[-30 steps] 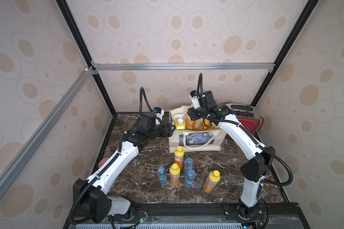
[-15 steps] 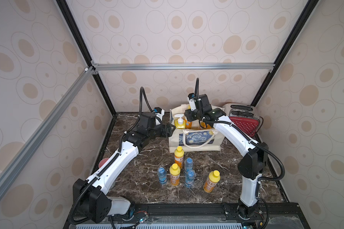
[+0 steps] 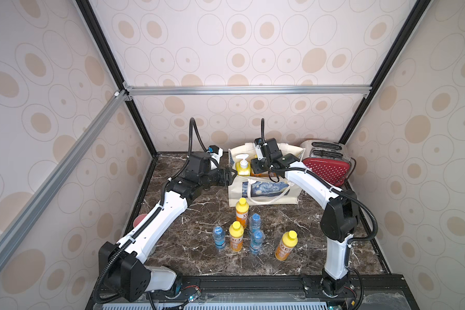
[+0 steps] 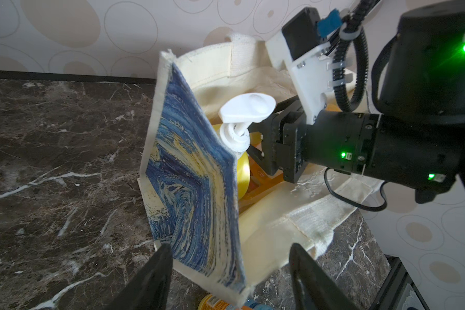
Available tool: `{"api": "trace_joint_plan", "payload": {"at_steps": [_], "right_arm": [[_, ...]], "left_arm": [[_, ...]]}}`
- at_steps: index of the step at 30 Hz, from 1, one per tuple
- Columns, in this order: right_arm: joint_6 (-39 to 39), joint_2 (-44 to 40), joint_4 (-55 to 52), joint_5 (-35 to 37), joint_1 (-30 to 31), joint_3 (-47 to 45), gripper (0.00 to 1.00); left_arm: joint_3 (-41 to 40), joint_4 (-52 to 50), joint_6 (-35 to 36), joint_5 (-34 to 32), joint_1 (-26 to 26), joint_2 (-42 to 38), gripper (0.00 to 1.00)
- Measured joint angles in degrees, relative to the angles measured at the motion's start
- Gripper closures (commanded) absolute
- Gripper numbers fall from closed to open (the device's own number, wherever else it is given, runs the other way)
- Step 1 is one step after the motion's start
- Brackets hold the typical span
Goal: Pack dish soap into the shopping bag
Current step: Place the bottle of dish soap in the shopping bag.
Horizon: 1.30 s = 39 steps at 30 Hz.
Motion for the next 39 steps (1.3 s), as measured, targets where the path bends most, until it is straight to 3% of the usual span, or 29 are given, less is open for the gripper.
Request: {"api": "trace_joint_plan", "payload": {"at_steps": [11, 16, 29, 39], "right_arm": [[1.29, 1.36, 0.37, -1.07, -0.83, 1.01, 0.34], [1.31, 0.94, 1.11, -1.18, -0.83, 2.84, 0.21], [1.2, -4.31, -0.85, -4.26, -1.05, 4.59, 0.11], [-0.33, -17.07, -9.18, -7.58, -1.09, 11.63, 0.11]], "left_arm": [[0.0, 0.0, -0.04, 0.17, -0.26, -0.02, 0.29], [0.0, 0.0, -0.04, 0.17, -0.26, -0.04, 0.27], [-0.2, 0.0, -0.02, 0.13, -0.26, -0.17, 0.25], [-2.4, 0.0, 0.48, -2.14, -0.31, -2.93, 0.14]]}}
